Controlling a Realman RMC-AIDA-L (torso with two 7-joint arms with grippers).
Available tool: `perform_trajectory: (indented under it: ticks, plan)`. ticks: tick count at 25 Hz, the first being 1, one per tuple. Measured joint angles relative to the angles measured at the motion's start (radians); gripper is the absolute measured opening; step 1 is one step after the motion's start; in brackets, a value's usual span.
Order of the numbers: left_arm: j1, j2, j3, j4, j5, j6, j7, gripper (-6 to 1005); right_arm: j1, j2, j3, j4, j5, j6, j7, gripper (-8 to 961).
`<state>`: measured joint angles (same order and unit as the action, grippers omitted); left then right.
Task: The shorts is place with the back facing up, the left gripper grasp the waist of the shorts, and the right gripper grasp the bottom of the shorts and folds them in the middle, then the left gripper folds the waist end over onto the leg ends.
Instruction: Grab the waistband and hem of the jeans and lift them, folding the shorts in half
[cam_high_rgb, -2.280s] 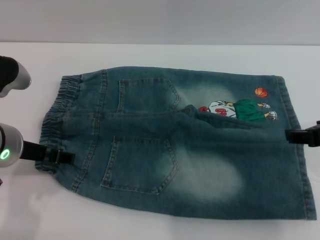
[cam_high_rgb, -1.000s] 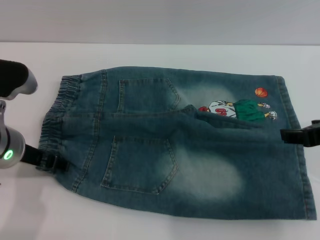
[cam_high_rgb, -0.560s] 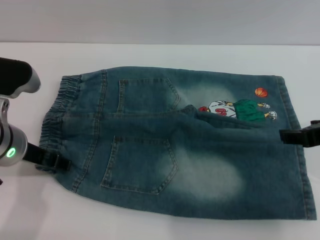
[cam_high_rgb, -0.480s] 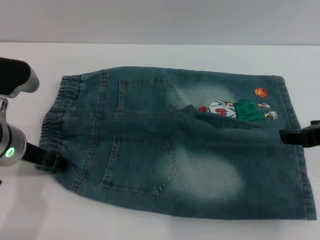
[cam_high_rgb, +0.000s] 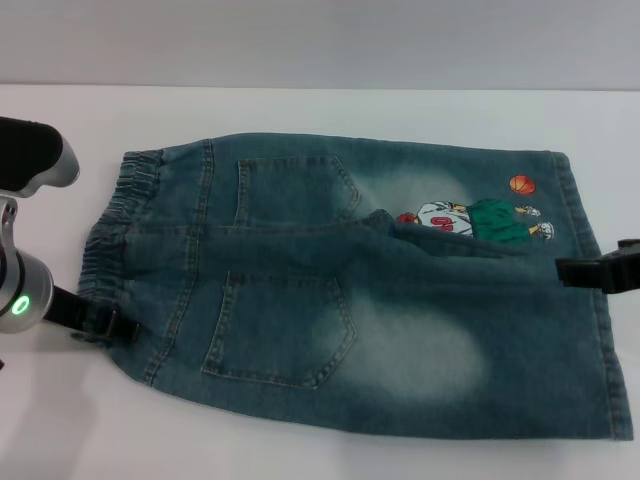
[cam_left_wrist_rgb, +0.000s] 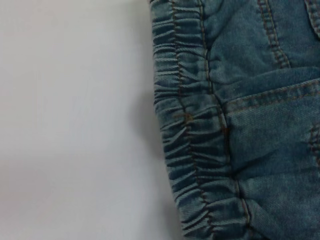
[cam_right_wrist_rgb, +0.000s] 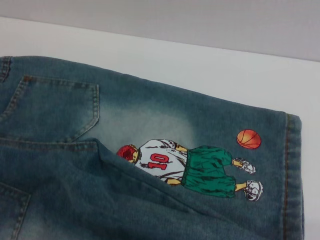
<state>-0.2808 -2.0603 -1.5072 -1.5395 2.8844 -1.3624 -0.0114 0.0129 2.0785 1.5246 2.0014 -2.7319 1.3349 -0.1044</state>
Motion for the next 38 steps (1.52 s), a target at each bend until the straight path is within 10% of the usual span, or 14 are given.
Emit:
perform_trajectory:
  ticks: [24, 38]
  plan:
    - [-0.047, 0.002, 0.0, 0.044, -0.002, -0.032, 0.002, 774, 0.019, 0.0, 0.004, -0.002, 0.0, 0.004, 0.001, 727]
    - [-0.046, 0.002, 0.0, -0.016, -0.003, -0.06, 0.008, 515, 0.027, 0.0, 0.006, 0.002, 0.0, 0.034, 0.004, 726]
